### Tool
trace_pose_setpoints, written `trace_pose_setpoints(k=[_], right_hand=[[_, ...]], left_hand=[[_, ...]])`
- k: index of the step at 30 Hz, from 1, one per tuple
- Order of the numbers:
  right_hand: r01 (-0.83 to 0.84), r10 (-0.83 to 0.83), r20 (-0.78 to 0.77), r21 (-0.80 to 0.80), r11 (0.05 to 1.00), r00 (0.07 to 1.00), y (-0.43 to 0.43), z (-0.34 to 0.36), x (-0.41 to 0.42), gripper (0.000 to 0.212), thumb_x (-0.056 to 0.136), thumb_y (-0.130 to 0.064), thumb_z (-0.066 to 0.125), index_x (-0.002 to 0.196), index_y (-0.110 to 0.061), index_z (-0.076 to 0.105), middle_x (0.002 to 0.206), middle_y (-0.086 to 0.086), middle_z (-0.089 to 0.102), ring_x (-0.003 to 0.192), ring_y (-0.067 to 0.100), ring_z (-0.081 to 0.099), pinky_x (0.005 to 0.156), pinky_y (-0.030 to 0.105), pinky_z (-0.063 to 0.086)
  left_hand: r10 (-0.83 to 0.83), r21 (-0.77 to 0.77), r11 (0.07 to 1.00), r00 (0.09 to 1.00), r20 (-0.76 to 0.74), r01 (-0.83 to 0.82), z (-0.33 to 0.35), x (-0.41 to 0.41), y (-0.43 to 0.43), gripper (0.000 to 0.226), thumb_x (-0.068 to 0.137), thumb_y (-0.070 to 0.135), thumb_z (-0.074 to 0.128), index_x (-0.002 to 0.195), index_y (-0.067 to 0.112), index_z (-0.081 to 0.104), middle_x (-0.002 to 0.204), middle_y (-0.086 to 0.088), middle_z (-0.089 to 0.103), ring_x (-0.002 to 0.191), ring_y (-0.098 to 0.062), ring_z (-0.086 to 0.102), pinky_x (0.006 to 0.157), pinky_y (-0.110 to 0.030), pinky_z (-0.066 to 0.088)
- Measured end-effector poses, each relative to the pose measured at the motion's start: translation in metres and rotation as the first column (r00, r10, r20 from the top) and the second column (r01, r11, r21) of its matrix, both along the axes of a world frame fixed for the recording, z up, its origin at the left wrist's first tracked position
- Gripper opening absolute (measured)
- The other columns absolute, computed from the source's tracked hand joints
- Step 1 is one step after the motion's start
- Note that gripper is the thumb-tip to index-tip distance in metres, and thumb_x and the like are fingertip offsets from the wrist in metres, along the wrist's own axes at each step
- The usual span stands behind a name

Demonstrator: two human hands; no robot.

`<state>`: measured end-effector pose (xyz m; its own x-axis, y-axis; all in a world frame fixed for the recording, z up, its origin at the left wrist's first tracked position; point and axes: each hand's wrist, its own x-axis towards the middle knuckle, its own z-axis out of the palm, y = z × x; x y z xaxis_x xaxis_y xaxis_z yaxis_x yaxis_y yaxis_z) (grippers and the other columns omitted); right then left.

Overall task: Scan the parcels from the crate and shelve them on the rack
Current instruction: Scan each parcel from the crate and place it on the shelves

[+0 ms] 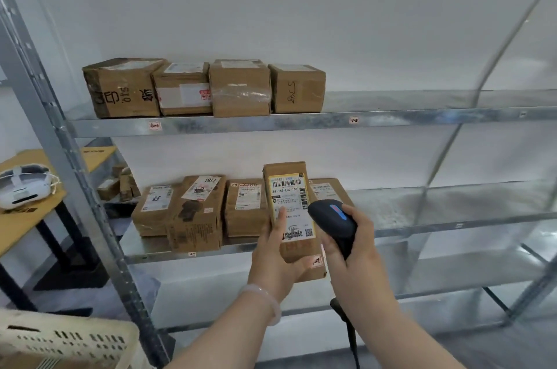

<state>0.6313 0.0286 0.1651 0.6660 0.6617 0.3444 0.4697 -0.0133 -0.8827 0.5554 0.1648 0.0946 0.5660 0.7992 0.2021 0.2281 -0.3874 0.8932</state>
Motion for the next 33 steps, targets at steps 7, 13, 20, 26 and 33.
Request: trace_pose_setpoints(k=[7,13,20,26,33], right_hand=[[0.176,-0.183,-0.095,-0.074,0.982,0.978,-0.024,-0.018,0.073,0.048,0.095,-0.032,0.06,0.102,-0.069,0.03,0.091,-0.018,0.06,0.062,0.016,0.065,0.057,0.039,0.057],[0.241,-0.252,-0.148,-0.085,0.967,0.957,-0.033,-0.026,0.162,0.041,0.094,-0.029,0.062,0.116,-0.054,0.039,0.089,-0.007,0.064,0.046,0.02,0.063,0.04,0.022,0.046],[0.24,-0.261,-0.154,-0.142,0.96,0.953,-0.031,-0.04,0.269,0.041,0.094,-0.028,0.062,0.119,-0.048,0.037,0.093,-0.005,0.063,0.056,0.025,0.066,0.038,0.018,0.044],[0.145,-0.199,-0.188,-0.268,0.953,0.962,-0.009,-0.061,0.335,0.042,0.095,-0.03,0.06,0.124,-0.046,0.035,0.093,-0.003,0.065,0.045,0.022,0.065,0.038,0.02,0.044],[0.031,-0.116,-0.273,-0.3,0.954,0.955,0.035,-0.088,0.363,0.044,0.094,-0.028,0.064,0.125,-0.043,0.038,0.095,-0.006,0.064,0.062,0.029,0.068,0.039,0.025,0.047]], left_hand=[[-0.151,-0.116,0.982,0.989,0.004,0.15,0.016,0.075,-0.014,0.113,0.073,0.026,0.088,0.153,0.049,0.012,0.149,0.01,0.032,0.133,-0.005,0.039,0.114,-0.024,0.033],[-0.198,-0.152,0.97,0.98,-0.028,0.192,0.022,0.17,-0.027,0.112,0.075,0.031,0.087,0.156,0.045,0.01,0.152,0.004,0.038,0.135,-0.014,0.046,0.115,-0.038,0.038],[-0.234,-0.2,0.958,0.964,-0.123,0.207,0.016,0.277,-0.03,0.105,0.083,0.039,0.079,0.158,0.041,0.005,0.15,0.004,0.042,0.134,-0.017,0.047,0.114,-0.038,0.039],[-0.125,-0.236,0.97,0.959,-0.254,0.064,-0.009,0.327,-0.021,0.086,0.088,0.05,0.068,0.158,0.033,0.021,0.153,0.004,0.036,0.138,-0.018,0.042,0.115,-0.034,0.035],[-0.053,-0.259,0.965,0.931,-0.362,-0.046,-0.037,0.343,0.002,0.096,0.088,0.052,0.068,0.16,0.026,0.01,0.161,-0.001,0.02,0.143,-0.022,0.034,0.117,-0.038,0.034]])
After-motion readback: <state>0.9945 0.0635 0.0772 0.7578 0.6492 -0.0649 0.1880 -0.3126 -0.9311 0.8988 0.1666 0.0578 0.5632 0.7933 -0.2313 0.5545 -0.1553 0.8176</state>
